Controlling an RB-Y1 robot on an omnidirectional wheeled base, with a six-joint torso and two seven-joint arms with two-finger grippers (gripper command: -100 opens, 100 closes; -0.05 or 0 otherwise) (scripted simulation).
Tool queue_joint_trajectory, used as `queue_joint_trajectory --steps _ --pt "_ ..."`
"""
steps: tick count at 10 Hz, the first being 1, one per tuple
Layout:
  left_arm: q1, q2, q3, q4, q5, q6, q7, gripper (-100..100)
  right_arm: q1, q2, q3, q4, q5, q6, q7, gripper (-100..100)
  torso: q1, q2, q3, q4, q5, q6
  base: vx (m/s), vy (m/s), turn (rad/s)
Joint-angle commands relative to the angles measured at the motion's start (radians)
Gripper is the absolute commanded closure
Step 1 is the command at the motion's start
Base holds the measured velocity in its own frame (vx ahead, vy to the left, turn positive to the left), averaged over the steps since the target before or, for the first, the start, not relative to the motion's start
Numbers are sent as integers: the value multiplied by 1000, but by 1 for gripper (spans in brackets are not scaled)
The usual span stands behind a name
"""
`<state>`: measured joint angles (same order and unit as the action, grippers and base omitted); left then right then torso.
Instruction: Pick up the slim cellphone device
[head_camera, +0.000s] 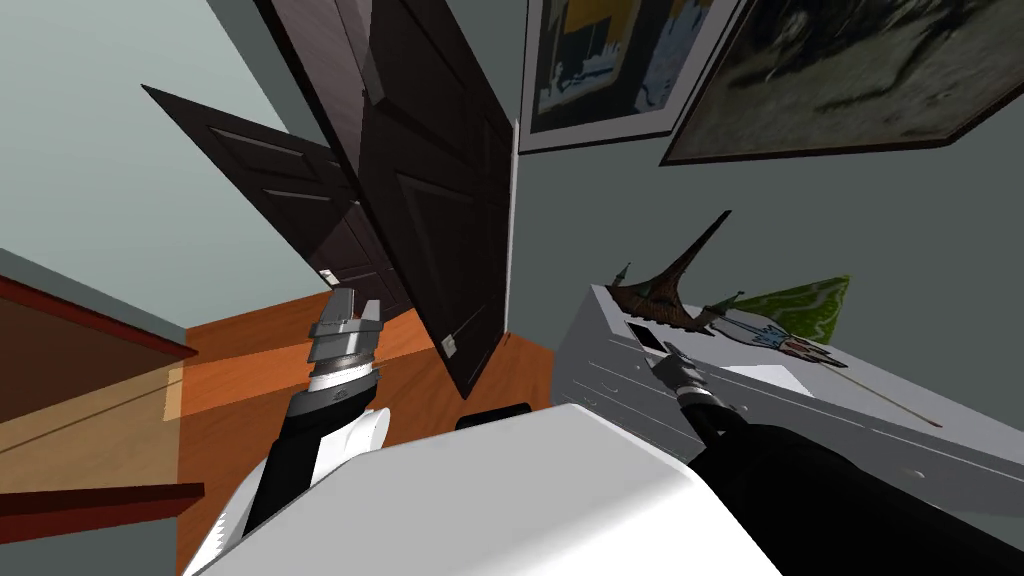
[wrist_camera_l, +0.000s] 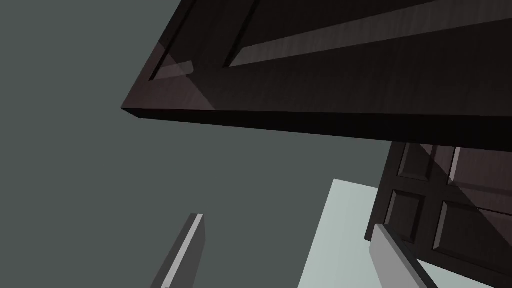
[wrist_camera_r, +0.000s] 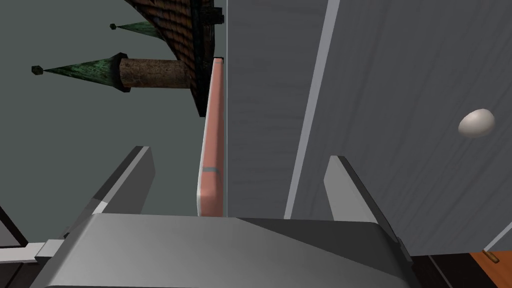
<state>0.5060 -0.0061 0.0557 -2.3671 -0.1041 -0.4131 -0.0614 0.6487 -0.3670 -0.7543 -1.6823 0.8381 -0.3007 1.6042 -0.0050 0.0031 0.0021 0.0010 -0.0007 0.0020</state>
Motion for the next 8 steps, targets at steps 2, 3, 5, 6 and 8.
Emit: queue_joint_trajectory --steps 2,3,5,6,8 --pt "0 0 0 0 0 0 0 0 19 13 -91 68 -58 5 33 -100 2 3 1 0 0 -1 -104 83 364" --pt "0 0 0 0 0 0 0 0 19 13 -105 68 -58 5 33 -100 5 4 2 1 1 -1 -66 56 413" --pt "0 0 0 0 0 0 0 0 38 29 -163 133 -115 9 68 -100 2 6 3 1 0 -1 -128 65 428" --pt "0 0 0 0 0 0 0 0 38 29 -192 133 -115 9 68 -100 3 6 3 1 0 -1 -50 53 406" --pt "0 0 0 0 0 0 0 0 58 45 -253 197 -171 14 103 -100 2 4 2 1 0 -1 -107 92 448"
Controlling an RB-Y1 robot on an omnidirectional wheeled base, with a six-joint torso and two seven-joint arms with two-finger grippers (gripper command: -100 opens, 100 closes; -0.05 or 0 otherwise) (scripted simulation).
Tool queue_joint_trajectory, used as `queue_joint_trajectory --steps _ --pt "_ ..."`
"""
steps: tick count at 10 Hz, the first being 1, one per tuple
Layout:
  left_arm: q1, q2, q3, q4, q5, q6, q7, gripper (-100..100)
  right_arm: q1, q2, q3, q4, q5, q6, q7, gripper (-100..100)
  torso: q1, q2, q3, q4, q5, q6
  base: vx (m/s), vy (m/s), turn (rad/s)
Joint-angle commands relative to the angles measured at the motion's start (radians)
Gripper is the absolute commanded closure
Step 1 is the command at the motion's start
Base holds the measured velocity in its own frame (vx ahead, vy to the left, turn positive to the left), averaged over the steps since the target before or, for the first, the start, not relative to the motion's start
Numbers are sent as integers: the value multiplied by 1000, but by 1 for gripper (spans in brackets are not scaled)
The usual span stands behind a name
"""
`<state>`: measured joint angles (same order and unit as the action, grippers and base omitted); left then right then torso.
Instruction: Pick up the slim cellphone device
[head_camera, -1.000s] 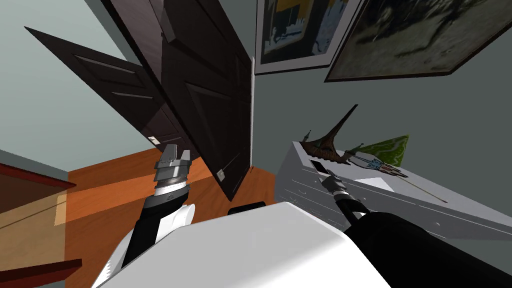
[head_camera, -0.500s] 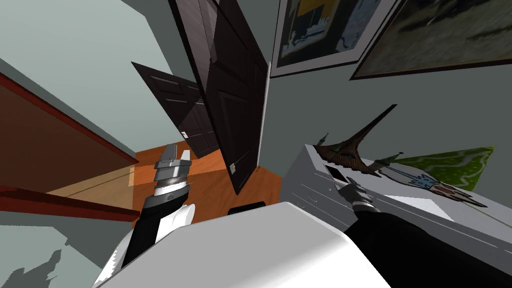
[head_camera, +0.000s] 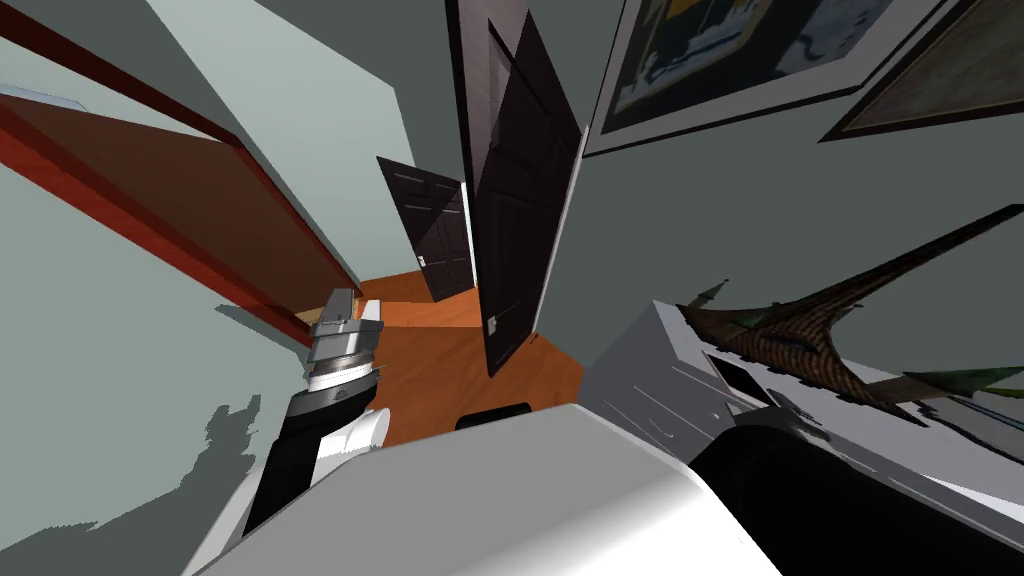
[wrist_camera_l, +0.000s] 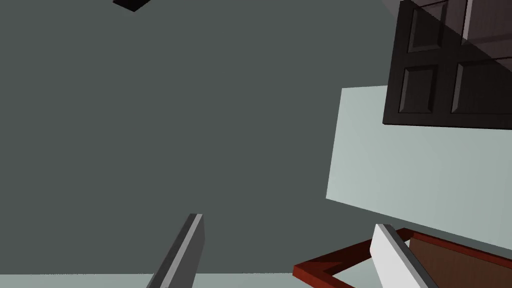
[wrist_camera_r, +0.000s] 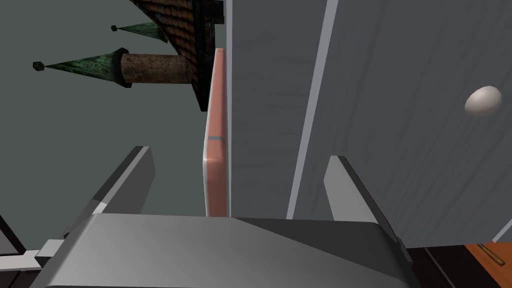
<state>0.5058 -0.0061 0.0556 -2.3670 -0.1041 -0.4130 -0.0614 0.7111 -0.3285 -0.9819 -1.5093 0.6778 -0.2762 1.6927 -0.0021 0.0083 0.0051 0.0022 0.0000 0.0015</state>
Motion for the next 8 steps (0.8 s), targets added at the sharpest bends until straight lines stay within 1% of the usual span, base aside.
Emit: queue_joint_trajectory --steps 1,2,3,4,5,6,7,8 --pt "0 0 0 0 0 0 0 0 -5 7 -50 24 -11 -11 15 -100 0 0 0 0 0 0 -45 61 357" --pt "0 0 0 0 0 0 0 0 -5 7 -69 24 -11 -11 15 -100 -2 -3 -1 -1 0 0 -3 21 218" --pt "0 0 0 0 0 0 0 0 15 23 -108 84 -61 -6 50 -100 -5 -5 -3 -1 -1 0 -58 95 393" --pt "0 0 0 0 0 0 0 0 15 23 -140 88 -68 -6 50 -100 -1 -3 -2 -1 -1 0 -73 133 433" --pt "0 0 0 0 0 0 0 0 15 23 -164 88 -68 -6 50 -100 1 -2 -1 0 0 0 -42 71 426" --pt "0 0 0 0 0 0 0 0 10 26 -150 91 -64 -13 54 -100 -2 -3 -2 -1 0 0 -13 14 76" --pt "0 0 0 0 0 0 0 0 10 27 -153 90 -65 -13 55 100 -5 -4 -3 -1 -1 1 -3 5 -16" --pt "0 0 0 0 0 0 0 0 10 27 -153 90 -65 -13 55 100 -7 -5 -3 -1 -2 1 0 0 0"
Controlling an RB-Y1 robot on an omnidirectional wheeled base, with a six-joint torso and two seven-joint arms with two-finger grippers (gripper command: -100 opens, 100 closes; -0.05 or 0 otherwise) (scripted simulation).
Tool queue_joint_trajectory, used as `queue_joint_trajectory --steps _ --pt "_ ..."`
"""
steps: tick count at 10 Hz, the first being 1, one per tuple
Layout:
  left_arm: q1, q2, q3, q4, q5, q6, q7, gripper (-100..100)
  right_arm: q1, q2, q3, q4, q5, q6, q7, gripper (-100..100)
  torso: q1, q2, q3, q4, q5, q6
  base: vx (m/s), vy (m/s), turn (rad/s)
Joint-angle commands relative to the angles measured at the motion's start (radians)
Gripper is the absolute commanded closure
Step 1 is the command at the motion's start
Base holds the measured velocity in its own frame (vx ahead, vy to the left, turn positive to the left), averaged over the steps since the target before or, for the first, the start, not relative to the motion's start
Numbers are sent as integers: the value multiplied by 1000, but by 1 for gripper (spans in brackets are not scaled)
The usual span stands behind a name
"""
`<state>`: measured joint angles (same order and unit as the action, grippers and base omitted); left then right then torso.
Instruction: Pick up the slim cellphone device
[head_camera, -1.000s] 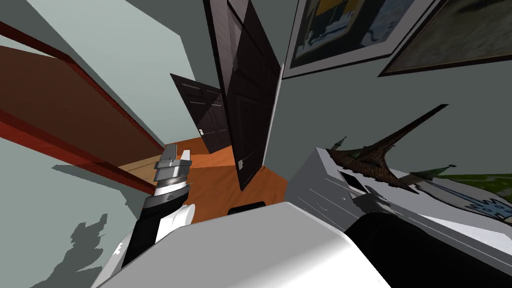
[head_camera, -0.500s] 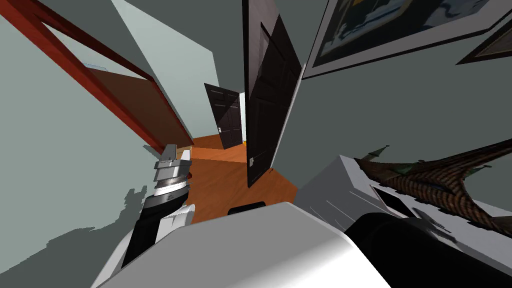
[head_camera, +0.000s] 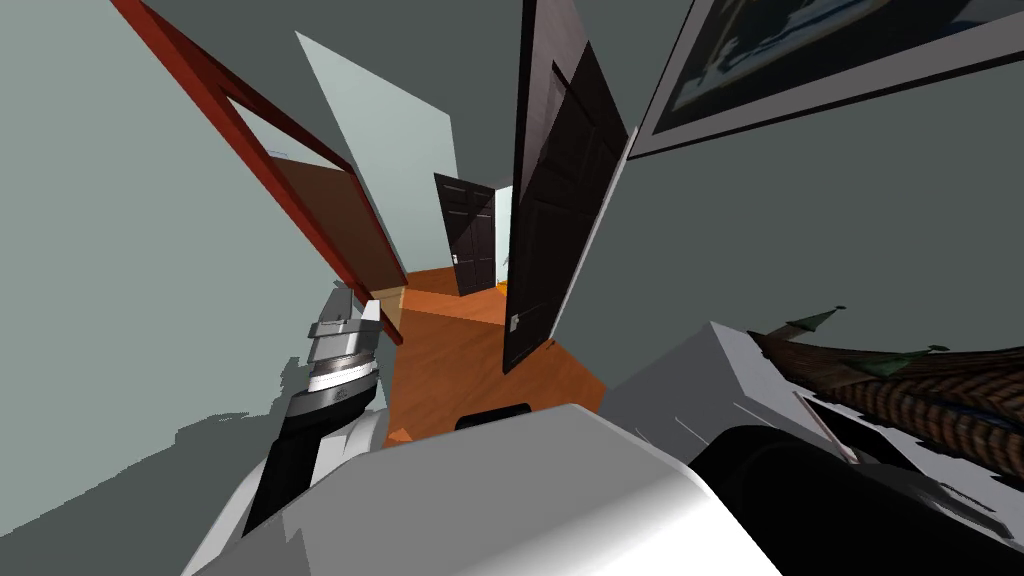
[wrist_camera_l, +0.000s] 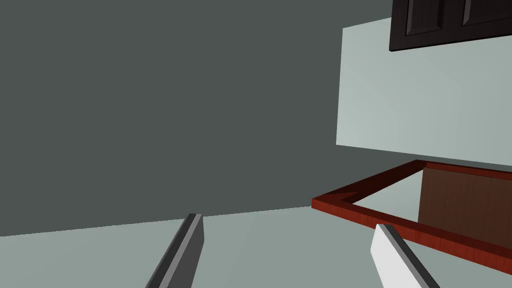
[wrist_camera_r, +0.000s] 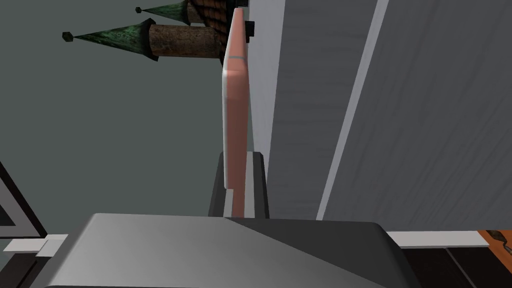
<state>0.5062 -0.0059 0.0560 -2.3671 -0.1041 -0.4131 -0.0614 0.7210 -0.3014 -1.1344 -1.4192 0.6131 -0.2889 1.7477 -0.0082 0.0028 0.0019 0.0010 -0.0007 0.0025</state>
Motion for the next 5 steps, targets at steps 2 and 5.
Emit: queue_joint_trajectory --steps 2,5 --pt "0 0 0 0 0 0 0 0 0 -1 -1 -1 0 0 0 100 -1 0 0 0 -2 0 0 0 0" --pt "0 0 0 0 0 0 0 0 -15 -20 48 -51 50 2 -40 100 -2 0 0 0 -3 0 25 -39 -123"
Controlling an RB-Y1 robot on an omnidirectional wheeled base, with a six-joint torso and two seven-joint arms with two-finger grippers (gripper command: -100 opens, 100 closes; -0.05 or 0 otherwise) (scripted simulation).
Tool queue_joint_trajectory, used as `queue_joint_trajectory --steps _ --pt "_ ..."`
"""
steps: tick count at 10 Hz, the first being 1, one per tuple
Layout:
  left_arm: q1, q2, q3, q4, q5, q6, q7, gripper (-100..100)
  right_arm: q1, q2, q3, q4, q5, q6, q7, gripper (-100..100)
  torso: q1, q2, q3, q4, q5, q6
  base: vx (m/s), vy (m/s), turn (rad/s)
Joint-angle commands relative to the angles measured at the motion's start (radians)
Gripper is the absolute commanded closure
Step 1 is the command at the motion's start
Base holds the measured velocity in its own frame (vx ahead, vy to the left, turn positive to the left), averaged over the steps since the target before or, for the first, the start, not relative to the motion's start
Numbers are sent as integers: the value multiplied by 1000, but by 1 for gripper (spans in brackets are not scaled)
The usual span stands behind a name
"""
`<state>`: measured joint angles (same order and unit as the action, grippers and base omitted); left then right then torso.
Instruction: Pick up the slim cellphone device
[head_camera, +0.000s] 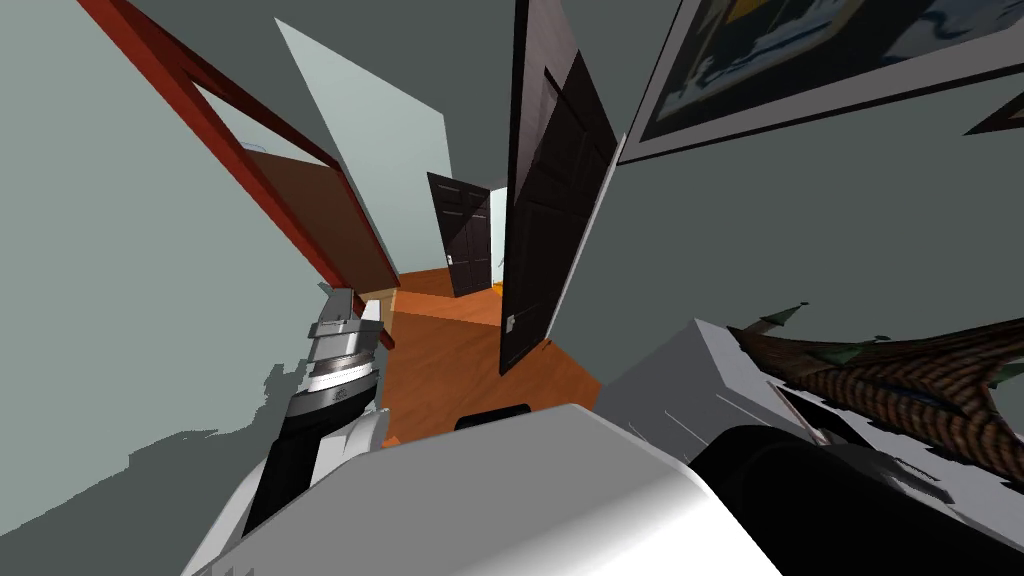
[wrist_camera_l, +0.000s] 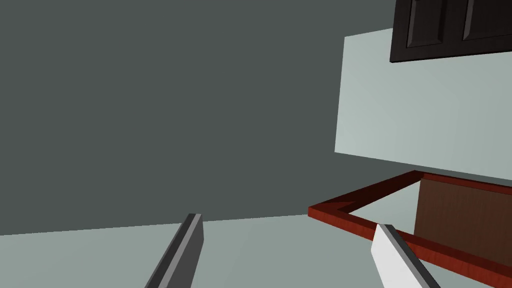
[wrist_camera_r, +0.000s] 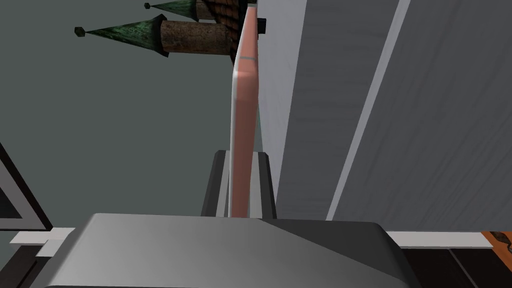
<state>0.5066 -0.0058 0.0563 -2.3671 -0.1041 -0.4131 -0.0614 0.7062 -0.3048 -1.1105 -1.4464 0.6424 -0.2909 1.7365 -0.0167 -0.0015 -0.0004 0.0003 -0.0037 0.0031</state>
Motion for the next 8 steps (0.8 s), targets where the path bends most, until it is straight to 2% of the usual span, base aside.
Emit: queue_joint_trajectory --steps 1,2,3,5,6,7,8 --pt "0 0 0 0 0 0 0 0 0 -17 50 -39 24 4 -29 100 0 0 0 0 0 0 98 -167 -447" --pt "0 0 0 0 0 0 0 0 0 -17 60 -39 24 4 -29 100 -4 -1 -1 -1 -1 1 49 -99 -371" --pt "0 0 0 0 0 0 0 0 -19 -33 97 -88 70 -1 -64 100 -2 1 0 0 -1 1 90 -120 -408" --pt "0 0 0 0 0 0 0 0 -19 -33 156 -103 81 -1 -64 100 -1 -2 -1 -1 0 -1 67 -87 -358" --pt "0 0 0 0 0 0 0 0 -19 -33 156 -103 81 -1 -64 100 1 2 1 0 0 0 7 1 -299" --pt "0 0 0 0 0 0 0 0 -39 -49 203 -155 130 -5 -99 100 5 5 3 1 1 1 77 -70 -397" --pt "0 0 0 0 0 0 0 0 -39 -49 223 -147 138 -5 -99 100 2 1 1 0 2 -1 106 -102 -439"
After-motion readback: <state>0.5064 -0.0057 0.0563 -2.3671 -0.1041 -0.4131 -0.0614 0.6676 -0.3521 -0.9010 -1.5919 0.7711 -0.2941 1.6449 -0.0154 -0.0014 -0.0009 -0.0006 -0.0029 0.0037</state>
